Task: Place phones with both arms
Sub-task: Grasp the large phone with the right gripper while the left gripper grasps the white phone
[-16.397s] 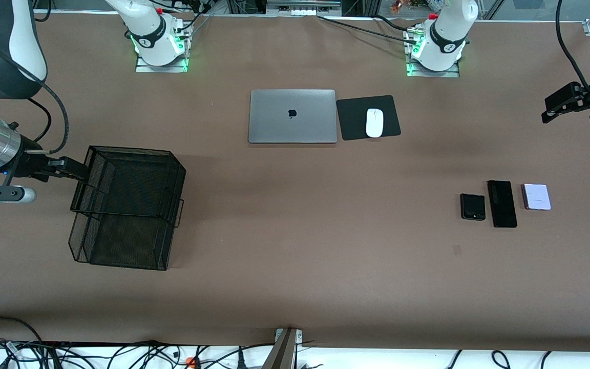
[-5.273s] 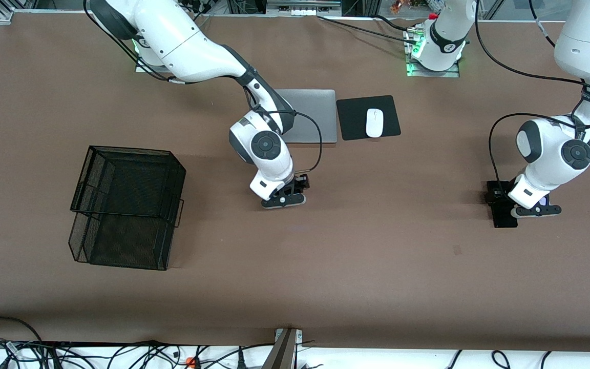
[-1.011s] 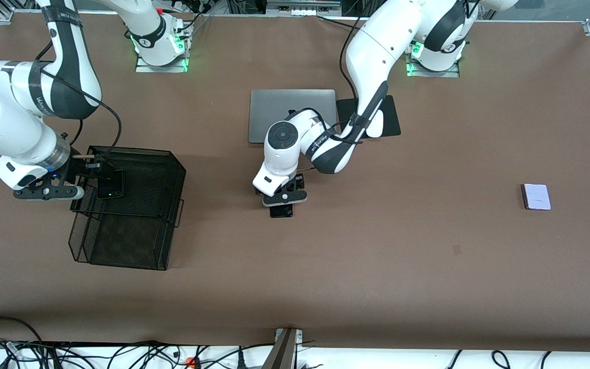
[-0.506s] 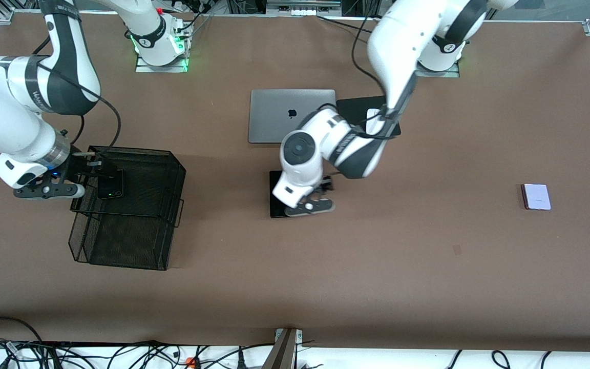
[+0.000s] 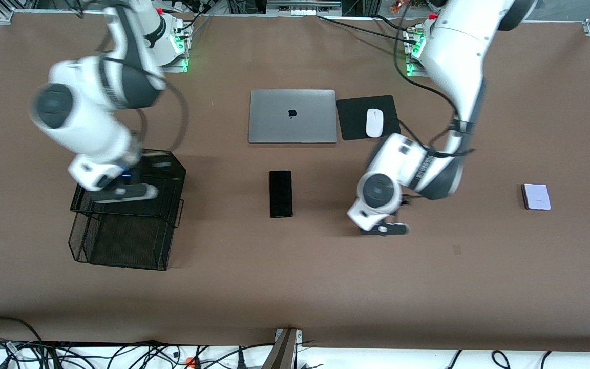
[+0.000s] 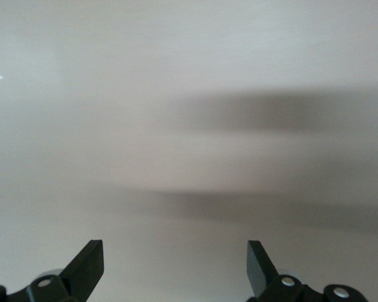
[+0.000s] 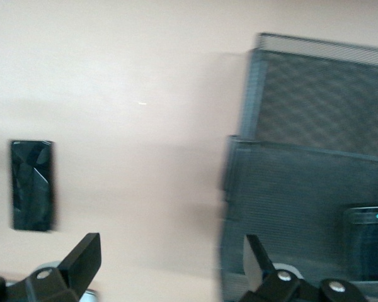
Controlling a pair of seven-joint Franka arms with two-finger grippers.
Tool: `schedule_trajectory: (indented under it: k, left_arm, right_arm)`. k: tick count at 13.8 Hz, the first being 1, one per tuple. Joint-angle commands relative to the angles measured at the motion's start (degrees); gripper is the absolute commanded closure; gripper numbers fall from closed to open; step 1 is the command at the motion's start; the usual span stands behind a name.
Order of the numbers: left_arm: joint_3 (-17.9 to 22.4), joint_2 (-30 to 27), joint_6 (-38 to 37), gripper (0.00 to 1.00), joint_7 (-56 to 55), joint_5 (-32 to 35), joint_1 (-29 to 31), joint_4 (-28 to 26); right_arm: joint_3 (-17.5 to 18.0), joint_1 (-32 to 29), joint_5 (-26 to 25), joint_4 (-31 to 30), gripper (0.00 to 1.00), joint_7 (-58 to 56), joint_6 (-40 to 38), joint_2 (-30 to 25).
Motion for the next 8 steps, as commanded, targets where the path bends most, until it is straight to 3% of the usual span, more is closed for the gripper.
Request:
schedule_trajectory:
  k: [1, 4, 6, 8]
  left_arm:
    - [-0.78, -7.8, 0.88, 0.0, 11.3, 3.76, 6.14, -9.38]
    - [-0.78, -11.49, 3.59, 0.0, 24.49, 5.53, 13.87, -13.78]
    - [-0.78, -13.52, 7.27, 0.0, 31.0, 5.89, 19.49, -16.94]
    - [-0.78, -14.75, 11.93, 0.0, 36.2, 8.68, 24.15, -20.1]
  right_arm:
    - [-0.69, 6.58, 4.55, 7.55, 0.0, 8.86, 0.47, 10.01]
    - [-0.61, 11.6, 10.17, 8.62, 0.0, 11.16, 12.21, 17.66]
    - [0.01, 13.89, 10.72, 9.58, 0.0, 12.14, 19.52, 23.02]
    - [0.71, 13.99, 10.37, 11.17, 0.0, 11.17, 21.75, 26.81]
